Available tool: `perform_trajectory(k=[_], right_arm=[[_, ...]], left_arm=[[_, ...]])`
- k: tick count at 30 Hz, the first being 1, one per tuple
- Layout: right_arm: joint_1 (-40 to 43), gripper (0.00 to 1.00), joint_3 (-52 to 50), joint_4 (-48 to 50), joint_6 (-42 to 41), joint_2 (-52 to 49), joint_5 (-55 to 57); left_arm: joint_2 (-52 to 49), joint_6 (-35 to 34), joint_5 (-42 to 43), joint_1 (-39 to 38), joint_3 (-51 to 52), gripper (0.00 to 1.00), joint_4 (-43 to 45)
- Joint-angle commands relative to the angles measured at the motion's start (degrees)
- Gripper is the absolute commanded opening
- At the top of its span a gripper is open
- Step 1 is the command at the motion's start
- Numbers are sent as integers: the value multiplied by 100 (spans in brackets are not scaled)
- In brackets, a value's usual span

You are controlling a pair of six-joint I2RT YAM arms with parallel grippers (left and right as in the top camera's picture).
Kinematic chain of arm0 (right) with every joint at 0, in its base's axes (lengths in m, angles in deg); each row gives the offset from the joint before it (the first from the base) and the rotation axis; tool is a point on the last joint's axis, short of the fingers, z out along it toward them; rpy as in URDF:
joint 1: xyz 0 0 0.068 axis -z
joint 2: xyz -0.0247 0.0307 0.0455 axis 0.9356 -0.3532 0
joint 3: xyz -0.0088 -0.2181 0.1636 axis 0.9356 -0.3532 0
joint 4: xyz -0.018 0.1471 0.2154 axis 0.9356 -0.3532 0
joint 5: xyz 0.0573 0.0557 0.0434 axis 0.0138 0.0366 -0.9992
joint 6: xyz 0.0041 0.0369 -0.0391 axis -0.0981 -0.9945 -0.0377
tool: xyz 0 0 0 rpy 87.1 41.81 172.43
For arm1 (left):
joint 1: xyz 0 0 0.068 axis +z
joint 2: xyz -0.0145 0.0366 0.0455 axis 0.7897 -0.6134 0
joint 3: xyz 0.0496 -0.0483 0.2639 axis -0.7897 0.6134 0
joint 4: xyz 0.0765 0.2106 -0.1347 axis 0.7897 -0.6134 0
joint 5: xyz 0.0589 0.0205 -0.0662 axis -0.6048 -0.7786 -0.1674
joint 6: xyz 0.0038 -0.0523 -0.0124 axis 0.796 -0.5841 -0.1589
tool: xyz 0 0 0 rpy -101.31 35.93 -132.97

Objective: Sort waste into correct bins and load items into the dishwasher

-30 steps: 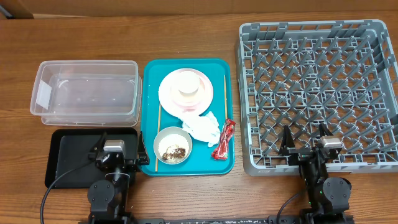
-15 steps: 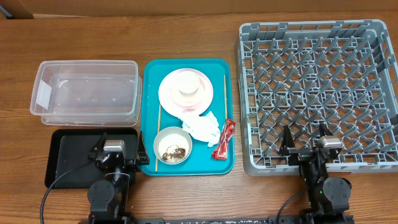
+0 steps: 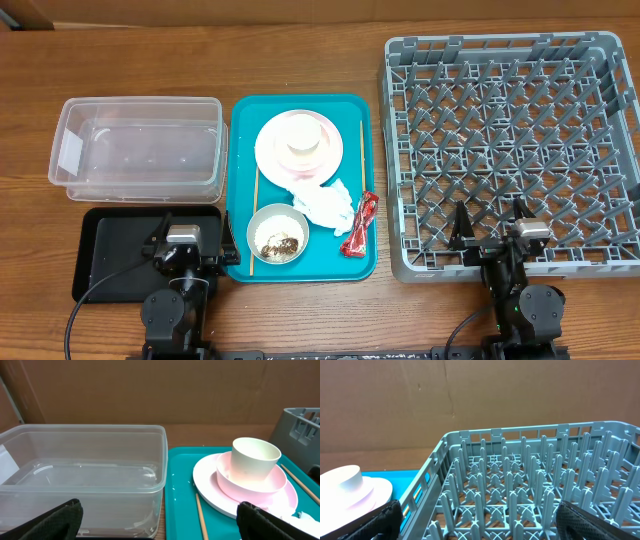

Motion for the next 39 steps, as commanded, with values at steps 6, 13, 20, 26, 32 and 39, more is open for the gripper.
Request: perform_trajectory(k=[6,13,20,26,32,39], right_arm=[[11,100,-61,20,13,61,-7],[11,100,-61,17,11,61,-7],[11,100,-61,17,13,61,-7],[11,100,-61,17,11,61,-7],[11,100,-61,20,11,61,-7],[11,100,-61,17,11,61,-7]], left_arm=[[50,70,2,-9,46,100,42],[50,-828,522,-9,2,100,542],[50,-2041,804,-9,-841,100,149],[-190,-2208,1174,-9,-2094,100,-632],[-1491,-2201,1539,-9,-3650,100,-1416],[-3941,-2186,2577,-11,-5801,100,-2924]])
